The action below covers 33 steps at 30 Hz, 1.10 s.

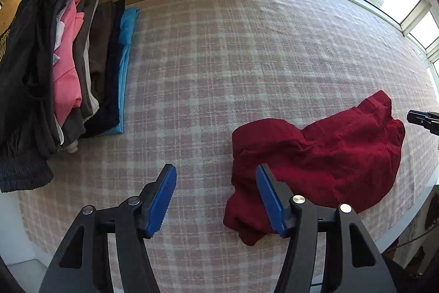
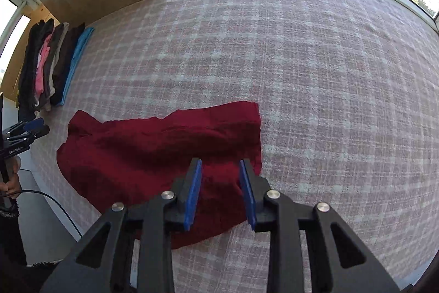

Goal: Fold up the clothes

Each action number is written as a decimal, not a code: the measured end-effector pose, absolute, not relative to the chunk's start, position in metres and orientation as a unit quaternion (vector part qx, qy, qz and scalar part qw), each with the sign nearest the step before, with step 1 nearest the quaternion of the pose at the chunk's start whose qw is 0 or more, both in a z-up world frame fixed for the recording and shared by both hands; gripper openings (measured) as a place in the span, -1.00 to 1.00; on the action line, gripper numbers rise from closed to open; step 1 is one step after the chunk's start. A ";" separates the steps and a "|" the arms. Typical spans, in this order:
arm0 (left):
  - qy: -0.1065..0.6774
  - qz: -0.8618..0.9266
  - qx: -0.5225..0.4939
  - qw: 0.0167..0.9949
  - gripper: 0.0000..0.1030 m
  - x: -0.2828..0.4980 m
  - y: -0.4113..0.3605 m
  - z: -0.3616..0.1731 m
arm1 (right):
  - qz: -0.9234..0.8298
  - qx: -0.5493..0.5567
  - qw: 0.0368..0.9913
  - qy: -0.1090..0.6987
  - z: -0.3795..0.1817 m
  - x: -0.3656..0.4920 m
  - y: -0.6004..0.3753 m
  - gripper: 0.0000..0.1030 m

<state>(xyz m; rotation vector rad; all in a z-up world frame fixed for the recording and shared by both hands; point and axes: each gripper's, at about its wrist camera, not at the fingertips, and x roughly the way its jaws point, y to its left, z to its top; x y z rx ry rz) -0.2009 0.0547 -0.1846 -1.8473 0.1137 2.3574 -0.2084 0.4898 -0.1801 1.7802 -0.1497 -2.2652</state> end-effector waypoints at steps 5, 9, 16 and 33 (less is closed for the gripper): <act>0.038 0.756 -0.650 0.075 0.18 -0.229 0.057 -0.218 | -0.765 0.631 0.118 -0.058 -0.203 -0.242 0.506 -0.19; 0.078 0.737 -0.669 0.056 0.27 -0.238 0.068 -0.244 | -0.755 0.638 0.139 -0.051 -0.216 -0.261 0.498 -0.18; 0.083 0.732 -0.675 0.042 0.38 -0.230 0.075 -0.256 | -0.736 0.658 0.159 -0.014 -0.233 -0.275 0.471 -0.12; 0.071 0.750 -0.657 0.029 0.41 -0.204 0.064 -0.235 | -0.776 0.615 0.127 -0.057 -0.188 -0.231 0.535 -0.73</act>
